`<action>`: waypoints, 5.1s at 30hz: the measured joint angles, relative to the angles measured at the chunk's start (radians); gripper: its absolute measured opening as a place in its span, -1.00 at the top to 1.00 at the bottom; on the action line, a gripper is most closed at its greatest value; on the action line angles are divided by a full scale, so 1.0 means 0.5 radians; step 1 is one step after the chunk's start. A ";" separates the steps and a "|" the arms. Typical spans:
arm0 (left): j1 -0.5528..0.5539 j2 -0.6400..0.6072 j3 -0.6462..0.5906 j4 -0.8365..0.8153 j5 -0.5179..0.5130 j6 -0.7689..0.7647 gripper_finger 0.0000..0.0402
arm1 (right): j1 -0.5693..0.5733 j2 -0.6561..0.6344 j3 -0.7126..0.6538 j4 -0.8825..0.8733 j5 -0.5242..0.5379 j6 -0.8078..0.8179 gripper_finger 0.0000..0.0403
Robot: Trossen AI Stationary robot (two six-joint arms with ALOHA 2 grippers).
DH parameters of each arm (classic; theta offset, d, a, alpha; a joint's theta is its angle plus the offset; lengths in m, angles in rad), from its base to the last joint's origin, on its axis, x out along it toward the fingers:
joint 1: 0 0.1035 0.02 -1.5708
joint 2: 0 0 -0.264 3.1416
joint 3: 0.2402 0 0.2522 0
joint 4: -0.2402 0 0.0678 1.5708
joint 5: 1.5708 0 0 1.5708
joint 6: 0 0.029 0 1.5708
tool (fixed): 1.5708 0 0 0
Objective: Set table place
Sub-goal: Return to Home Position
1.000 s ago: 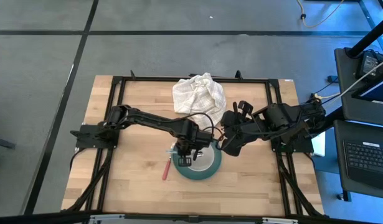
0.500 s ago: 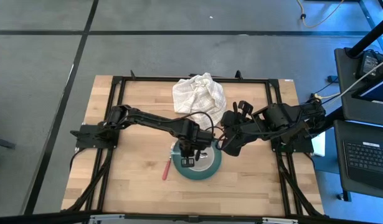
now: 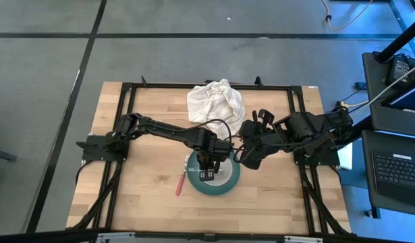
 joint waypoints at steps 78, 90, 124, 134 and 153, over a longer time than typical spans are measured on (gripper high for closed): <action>0.048 -3.811 -2.480 1.455 -0.613 -0.335 0.84 | -0.697 -2.008 -2.974 3.023 -0.636 -0.401 0.36; 0.048 -4.146 -3.059 1.850 -0.619 -0.351 0.84 | -0.697 -2.159 -3.539 3.639 -0.632 -0.307 0.36; 0.050 -4.228 -3.719 2.845 -0.720 -0.306 0.84 | -0.697 -3.049 -4.081 3.732 -0.352 -0.302 0.36; 0.052 -4.228 -3.719 2.618 -0.852 -0.342 0.84 | -0.697 -3.170 -4.082 3.358 -0.347 -0.188 0.36; 0.052 -4.228 -3.719 2.450 -1.094 -0.499 0.84 | -0.697 -3.336 -4.081 2.802 -0.369 -0.159 0.36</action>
